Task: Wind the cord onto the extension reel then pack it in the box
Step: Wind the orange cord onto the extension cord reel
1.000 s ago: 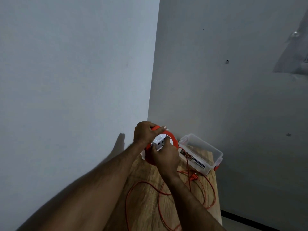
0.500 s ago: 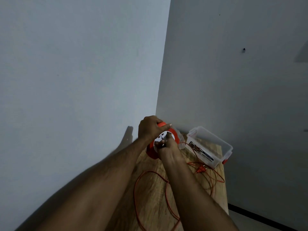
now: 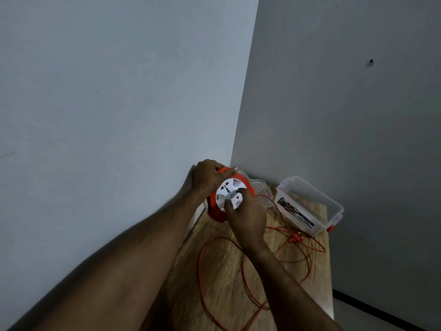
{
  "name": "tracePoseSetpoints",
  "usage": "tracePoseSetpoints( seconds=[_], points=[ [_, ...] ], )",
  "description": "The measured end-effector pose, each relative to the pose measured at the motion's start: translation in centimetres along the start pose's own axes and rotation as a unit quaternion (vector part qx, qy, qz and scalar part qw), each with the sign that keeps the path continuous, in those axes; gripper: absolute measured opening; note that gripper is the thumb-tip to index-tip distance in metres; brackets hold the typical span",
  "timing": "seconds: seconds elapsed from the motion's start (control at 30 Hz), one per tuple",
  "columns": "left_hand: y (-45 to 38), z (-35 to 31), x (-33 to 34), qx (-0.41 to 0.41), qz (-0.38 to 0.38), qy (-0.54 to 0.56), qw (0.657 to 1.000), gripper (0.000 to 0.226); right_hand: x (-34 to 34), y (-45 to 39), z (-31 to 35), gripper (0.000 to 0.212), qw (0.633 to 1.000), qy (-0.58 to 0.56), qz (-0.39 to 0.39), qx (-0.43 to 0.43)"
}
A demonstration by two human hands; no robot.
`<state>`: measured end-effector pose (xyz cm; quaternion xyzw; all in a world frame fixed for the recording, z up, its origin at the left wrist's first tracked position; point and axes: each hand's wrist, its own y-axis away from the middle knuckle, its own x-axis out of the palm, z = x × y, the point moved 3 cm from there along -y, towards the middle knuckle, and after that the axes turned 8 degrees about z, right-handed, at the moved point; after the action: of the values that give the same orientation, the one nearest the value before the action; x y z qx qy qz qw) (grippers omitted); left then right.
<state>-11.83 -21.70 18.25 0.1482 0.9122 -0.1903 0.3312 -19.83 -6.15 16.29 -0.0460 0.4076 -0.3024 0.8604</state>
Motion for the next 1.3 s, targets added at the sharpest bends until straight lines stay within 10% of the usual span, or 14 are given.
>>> tracePoseSetpoints(
  seconds=[0.27, 0.57, 0.63, 0.73, 0.8, 1.0, 1.13, 1.3],
  points=[
    [0.3, 0.1, 0.8, 0.003, -0.001, 0.031, 1.000, 0.049, 1.6, -1.1, 0.6, 0.063, 0.996, 0.066, 0.061, 0.021],
    [0.5, 0.1, 0.4, 0.016, -0.022, 0.005, 1.000, 0.058, 1.9, -1.4, 0.7, 0.056, 0.965, -0.223, -0.040, 0.132],
    [0.7, -0.3, 0.7, 0.033, -0.027, -0.009, 0.999, 0.064, 2.9, -1.8, 0.4, 0.065, 0.854, -0.393, -0.052, 0.337],
    [1.2, -0.3, 1.2, 0.047, -0.031, -0.023, 0.998, 0.060, 4.1, -2.5, 1.5, 0.068, 0.508, -0.707, -0.039, 0.490],
    [1.3, 0.0, 1.1, 0.048, -0.033, -0.012, 0.998, 0.062, 3.8, -2.7, 1.7, 0.067, 0.451, -0.742, -0.047, 0.494],
    [0.9, 0.4, 0.1, 0.027, -0.043, 0.001, 0.999, 0.070, 2.1, -1.1, 1.7, 0.049, 0.574, -0.667, 0.025, 0.474],
    [0.4, 0.3, -0.6, 0.018, -0.039, -0.012, 0.999, 0.063, -0.3, -0.3, 1.3, 0.030, 0.954, -0.243, -0.022, 0.175],
    [0.3, 0.0, 0.0, 0.011, -0.023, 0.005, 1.000, 0.046, -0.1, -0.7, 1.4, 0.055, 0.999, -0.002, 0.038, 0.038]
  ],
)
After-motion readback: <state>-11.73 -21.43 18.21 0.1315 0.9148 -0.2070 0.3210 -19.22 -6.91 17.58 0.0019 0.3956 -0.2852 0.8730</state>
